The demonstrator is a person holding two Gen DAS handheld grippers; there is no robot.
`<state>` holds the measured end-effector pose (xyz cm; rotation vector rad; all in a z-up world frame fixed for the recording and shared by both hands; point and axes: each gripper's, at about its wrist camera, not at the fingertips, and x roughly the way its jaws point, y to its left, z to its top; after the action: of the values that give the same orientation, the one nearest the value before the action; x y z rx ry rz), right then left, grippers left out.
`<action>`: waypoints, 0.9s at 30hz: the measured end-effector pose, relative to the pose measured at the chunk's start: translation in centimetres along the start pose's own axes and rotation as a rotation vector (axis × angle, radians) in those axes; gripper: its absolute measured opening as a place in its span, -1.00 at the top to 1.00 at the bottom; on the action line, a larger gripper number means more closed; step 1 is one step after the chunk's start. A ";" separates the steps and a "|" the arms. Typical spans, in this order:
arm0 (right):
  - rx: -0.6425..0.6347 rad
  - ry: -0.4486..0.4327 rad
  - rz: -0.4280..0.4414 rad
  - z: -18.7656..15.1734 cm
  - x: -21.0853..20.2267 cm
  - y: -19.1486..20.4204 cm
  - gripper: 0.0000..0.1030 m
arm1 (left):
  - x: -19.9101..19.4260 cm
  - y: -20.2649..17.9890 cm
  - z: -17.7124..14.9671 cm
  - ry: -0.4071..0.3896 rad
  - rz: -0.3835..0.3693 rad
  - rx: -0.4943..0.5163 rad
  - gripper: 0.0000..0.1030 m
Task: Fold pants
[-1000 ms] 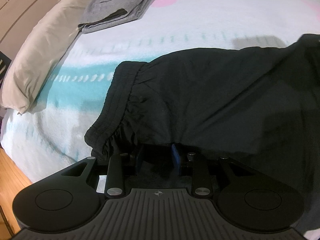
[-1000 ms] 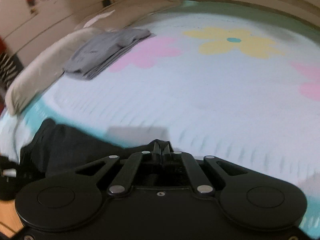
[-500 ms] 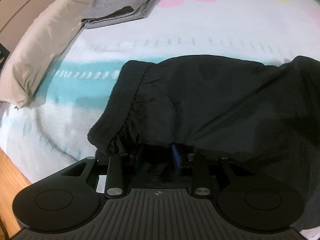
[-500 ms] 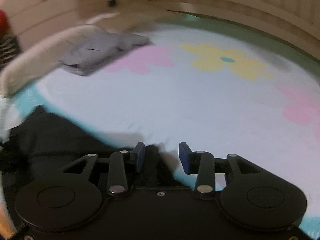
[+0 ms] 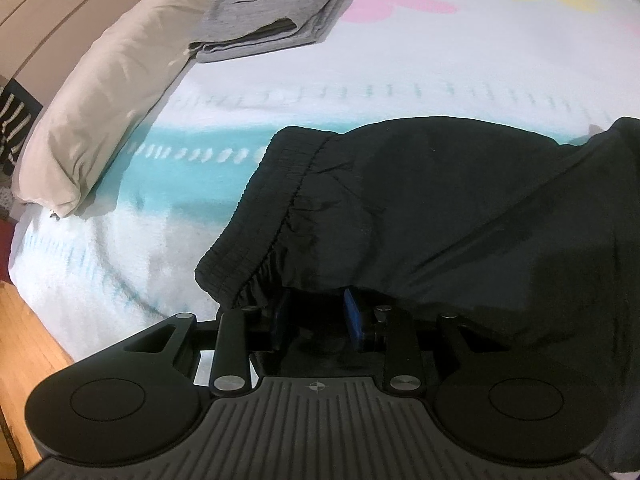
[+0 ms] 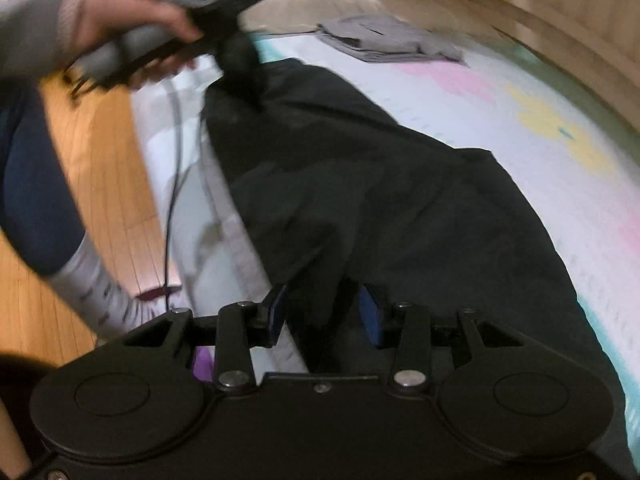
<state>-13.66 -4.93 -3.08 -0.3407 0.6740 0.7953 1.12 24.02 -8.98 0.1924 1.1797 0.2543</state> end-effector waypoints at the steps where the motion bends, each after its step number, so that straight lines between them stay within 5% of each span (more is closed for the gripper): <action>1: -0.012 0.002 -0.010 -0.1 0.1 0.2 0.04 | 0.0 0.0 0.0 -0.001 0.000 -0.001 0.42; 9: -0.044 0.007 -0.036 -1.0 0.8 1.1 0.11 | -0.1 -0.1 -0.1 -0.004 0.008 -0.005 0.42; 13: -0.037 0.039 -0.049 -1.5 1.1 1.3 0.68 | -0.2 -0.2 -0.2 -0.007 0.011 -0.003 0.42; 16: -0.042 0.047 -0.078 -1.7 1.1 1.2 0.92 | -0.2 0.0 -0.1 -0.006 0.002 -0.008 0.43; 22: 0.008 -0.012 -0.041 -1.1 -1.5 0.4 0.92 | -0.5 1.2 0.1 0.002 -0.049 -0.060 0.43; 27: -0.068 0.076 0.000 -1.8 0.4 1.8 0.90 | -1.4 2.5 0.0 0.002 -0.108 -0.130 0.42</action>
<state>-15.58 -4.51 -4.75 -0.4343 0.7194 0.8097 0.44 25.98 -7.06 0.0146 1.1677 0.2358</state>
